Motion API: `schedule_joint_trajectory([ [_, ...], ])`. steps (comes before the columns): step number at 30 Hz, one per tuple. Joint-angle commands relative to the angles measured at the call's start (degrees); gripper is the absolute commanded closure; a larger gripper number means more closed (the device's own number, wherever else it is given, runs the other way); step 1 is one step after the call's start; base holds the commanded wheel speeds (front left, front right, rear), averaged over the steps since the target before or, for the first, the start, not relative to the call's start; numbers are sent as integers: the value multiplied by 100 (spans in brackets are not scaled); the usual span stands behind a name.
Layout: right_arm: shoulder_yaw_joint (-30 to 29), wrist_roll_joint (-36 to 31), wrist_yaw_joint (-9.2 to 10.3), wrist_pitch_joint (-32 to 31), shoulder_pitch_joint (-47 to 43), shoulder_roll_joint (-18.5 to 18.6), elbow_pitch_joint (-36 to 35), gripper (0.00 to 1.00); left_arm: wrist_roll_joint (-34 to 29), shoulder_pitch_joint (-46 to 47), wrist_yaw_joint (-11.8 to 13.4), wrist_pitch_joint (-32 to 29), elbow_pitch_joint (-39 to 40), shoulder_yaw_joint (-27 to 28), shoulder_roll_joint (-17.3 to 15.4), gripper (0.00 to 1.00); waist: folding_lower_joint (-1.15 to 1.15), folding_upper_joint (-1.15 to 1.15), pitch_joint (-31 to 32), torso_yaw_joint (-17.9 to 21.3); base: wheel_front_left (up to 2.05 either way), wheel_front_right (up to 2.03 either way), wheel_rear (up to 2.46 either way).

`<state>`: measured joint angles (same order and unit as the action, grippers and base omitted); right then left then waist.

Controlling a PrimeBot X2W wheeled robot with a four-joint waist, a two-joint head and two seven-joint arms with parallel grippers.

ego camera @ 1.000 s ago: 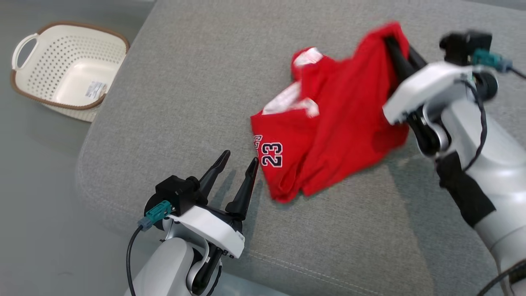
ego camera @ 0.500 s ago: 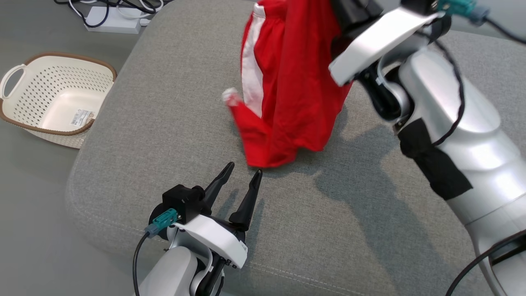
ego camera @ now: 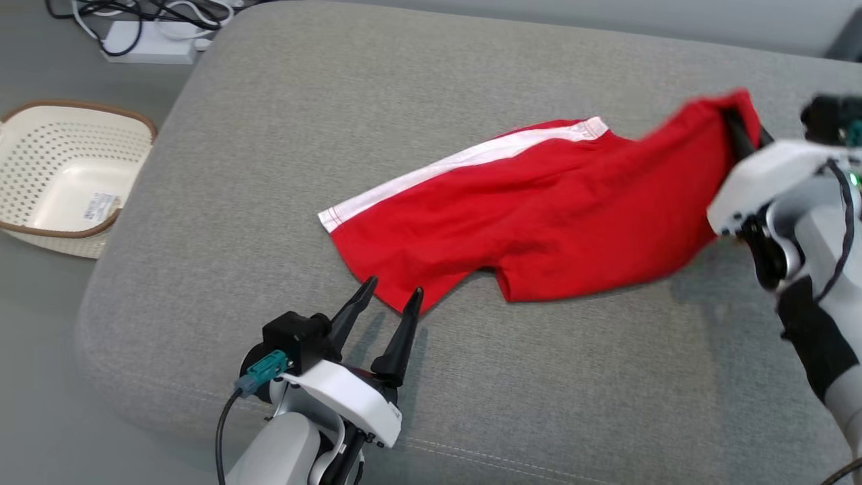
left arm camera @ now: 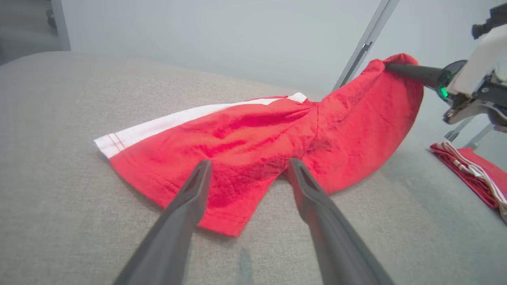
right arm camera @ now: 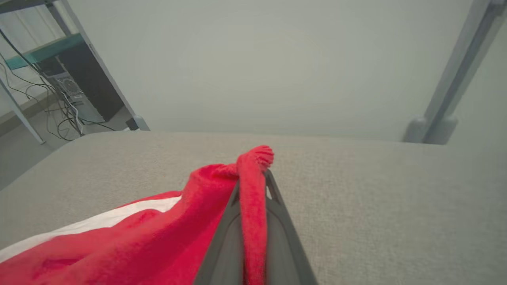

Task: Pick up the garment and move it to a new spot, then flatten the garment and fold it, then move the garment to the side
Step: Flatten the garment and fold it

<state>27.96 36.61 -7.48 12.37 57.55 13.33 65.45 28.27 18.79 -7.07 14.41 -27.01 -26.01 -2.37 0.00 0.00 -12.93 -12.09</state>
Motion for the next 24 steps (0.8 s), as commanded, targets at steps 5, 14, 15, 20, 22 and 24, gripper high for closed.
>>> schedule_joint_trajectory([
  [5, -169, -99, -1, 141, -155, -265, 210, 64, -50, 274, -42, 59, 149, -120, -53, 0, 0, 0, -165, 294, 0, 0, 0],
  [14, -489, -567, -1, 259, -37, -552, -225, 0, 183, 882, -42, 59, -559, -1075, -118, 0, 0, 0, -415, 891, 0, 0, 0],
  [15, -529, -649, -1, 260, -84, -584, -346, 0, 211, 952, -42, 59, -668, -1116, -136, 0, 0, 0, -437, 975, 0, 0, 0],
  [20, -809, -927, -1, 262, -375, -736, -889, 0, 187, 1188, -15, 59, -1324, -1022, -216, 0, 0, 0, -519, 1383, 0, 0, 0],
  [22, -924, -1042, -1, 262, -470, -766, -1084, 0, 153, 1249, 6, 59, -1526, -961, -244, 0, 0, 0, -554, 1518, 0, 0, 0],
  [24, -1024, -1148, -1, 262, -565, -795, -1257, 0, 123, 1301, 3, 59, -1647, -900, -269, 0, 0, 0, -587, 1632, 0, 0, 0],
])
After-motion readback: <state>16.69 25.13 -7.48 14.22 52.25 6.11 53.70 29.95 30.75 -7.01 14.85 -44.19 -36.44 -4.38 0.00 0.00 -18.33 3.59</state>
